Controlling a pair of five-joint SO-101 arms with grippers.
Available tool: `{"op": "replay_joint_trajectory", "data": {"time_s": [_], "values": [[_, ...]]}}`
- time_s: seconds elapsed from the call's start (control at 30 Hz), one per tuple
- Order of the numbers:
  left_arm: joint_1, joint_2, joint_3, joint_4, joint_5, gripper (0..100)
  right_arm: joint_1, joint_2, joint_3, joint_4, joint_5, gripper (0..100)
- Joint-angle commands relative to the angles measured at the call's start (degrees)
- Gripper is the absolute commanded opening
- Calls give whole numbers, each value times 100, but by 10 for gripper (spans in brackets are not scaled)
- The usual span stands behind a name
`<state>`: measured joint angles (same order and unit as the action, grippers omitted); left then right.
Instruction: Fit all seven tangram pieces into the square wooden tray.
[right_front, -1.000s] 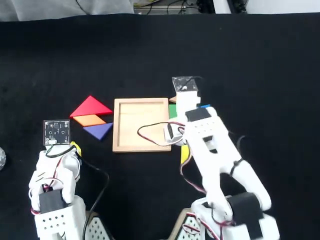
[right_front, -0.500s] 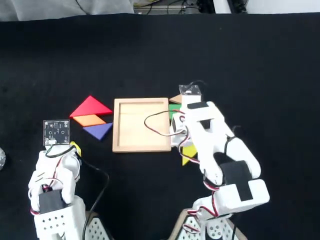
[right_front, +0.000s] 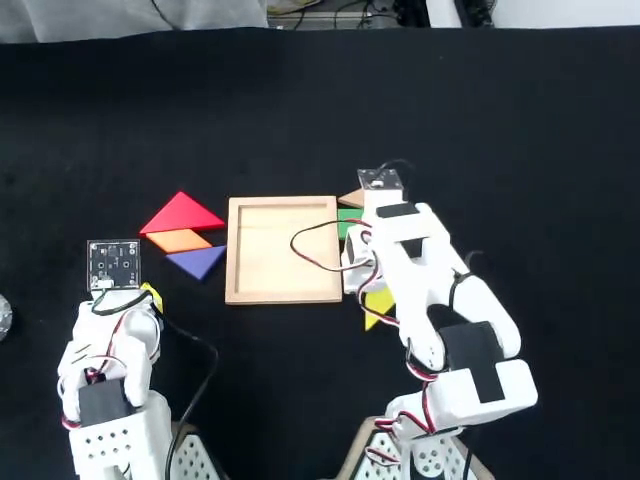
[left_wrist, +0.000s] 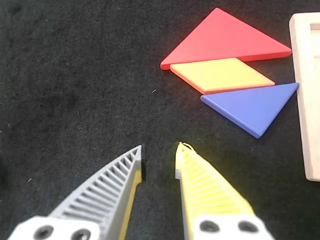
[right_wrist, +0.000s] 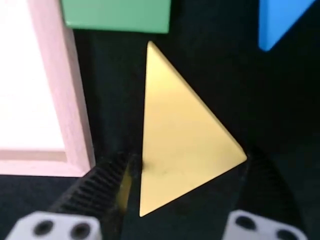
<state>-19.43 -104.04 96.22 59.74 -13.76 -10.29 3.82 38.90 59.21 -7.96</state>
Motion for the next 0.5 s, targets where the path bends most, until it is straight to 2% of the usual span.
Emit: {"op": "replay_joint_trajectory", "data": {"time_s": [0.0,0.23,0.33,0.47], "values": [[-13,-9,119,-88,-35,120,53,40,-224,-185,149,279],[-4,-9,119,-88,-35,120,70,-198,-224,-141,149,279],[-4,-9,119,-88,-35,120,70,-840,-312,-18,149,279],[-4,-9,119,-88,-35,120,9,-1780,-945,633,132,279]]}}
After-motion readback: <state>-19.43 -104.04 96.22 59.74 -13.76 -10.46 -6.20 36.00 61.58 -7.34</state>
